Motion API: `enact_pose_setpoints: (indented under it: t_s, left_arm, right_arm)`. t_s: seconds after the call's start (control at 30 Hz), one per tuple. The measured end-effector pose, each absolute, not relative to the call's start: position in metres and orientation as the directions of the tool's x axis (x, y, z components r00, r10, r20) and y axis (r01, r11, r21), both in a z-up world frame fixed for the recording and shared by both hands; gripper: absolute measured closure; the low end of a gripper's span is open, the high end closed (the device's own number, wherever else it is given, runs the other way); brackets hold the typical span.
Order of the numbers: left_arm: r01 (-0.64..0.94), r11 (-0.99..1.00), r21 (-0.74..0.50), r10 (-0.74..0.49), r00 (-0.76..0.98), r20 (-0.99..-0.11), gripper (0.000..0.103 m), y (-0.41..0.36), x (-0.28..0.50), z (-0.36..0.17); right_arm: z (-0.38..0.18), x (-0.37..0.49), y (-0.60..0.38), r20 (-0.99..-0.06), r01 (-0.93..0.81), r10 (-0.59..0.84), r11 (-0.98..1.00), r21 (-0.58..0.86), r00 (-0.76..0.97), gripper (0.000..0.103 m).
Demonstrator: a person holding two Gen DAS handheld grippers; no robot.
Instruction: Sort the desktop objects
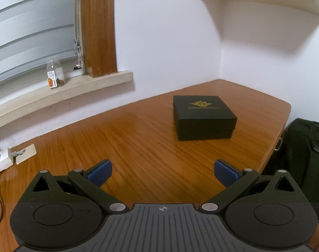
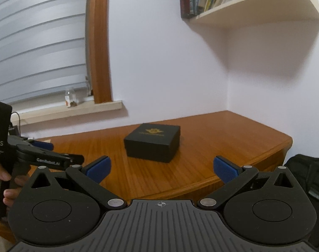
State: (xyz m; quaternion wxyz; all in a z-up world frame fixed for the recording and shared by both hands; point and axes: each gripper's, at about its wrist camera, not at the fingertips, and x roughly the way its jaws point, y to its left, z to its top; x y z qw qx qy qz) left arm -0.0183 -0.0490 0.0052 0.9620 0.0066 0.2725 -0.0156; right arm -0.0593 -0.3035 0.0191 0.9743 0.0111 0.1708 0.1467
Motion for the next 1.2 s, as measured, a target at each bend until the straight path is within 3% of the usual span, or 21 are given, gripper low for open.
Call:
enact_pose_setpoints:
  t_s: [0.43,0.7,0.9,0.97,1.13,1.2]
  left_arm:
    - [0.056,0.998,-0.003,-0.049,0.856,-0.514,0.000,-0.046,-0.019,0.009]
    - [0.046,0.998,-0.039,-0.060,0.848,-0.527,0.000,-0.027,0.024,0.005]
    - [0.025,0.998,-0.054,-0.051,0.831,-0.554,0.000,-0.021,0.051,-0.002]
    - [0.019,0.998,-0.064,-0.052,0.827,-0.560,0.000,-0.019,0.053,-0.001]
    - [0.031,0.977,-0.209,-0.153,0.788,-0.597,0.000,-0.011,0.055,-0.003]
    - [0.079,0.980,-0.185,-0.173,0.797,-0.579,0.000,-0.016,0.048,-0.004]
  right_arm:
    - [0.020,-0.065,-0.307,-0.312,-0.278,0.289,0.957,0.080,0.905,0.000]
    - [0.016,-0.064,-0.305,-0.308,-0.293,0.287,0.956,0.029,0.907,0.000]
    - [0.018,-0.048,-0.312,-0.329,-0.285,0.311,0.950,0.127,0.891,0.000]
    - [0.016,-0.041,-0.312,-0.315,-0.277,0.290,0.957,0.086,0.904,0.000]
    - [0.007,-0.021,-0.314,-0.314,-0.193,0.201,0.979,0.058,0.928,0.000]
    - [0.002,-0.023,-0.314,-0.323,-0.202,0.204,0.978,0.040,0.924,0.000]
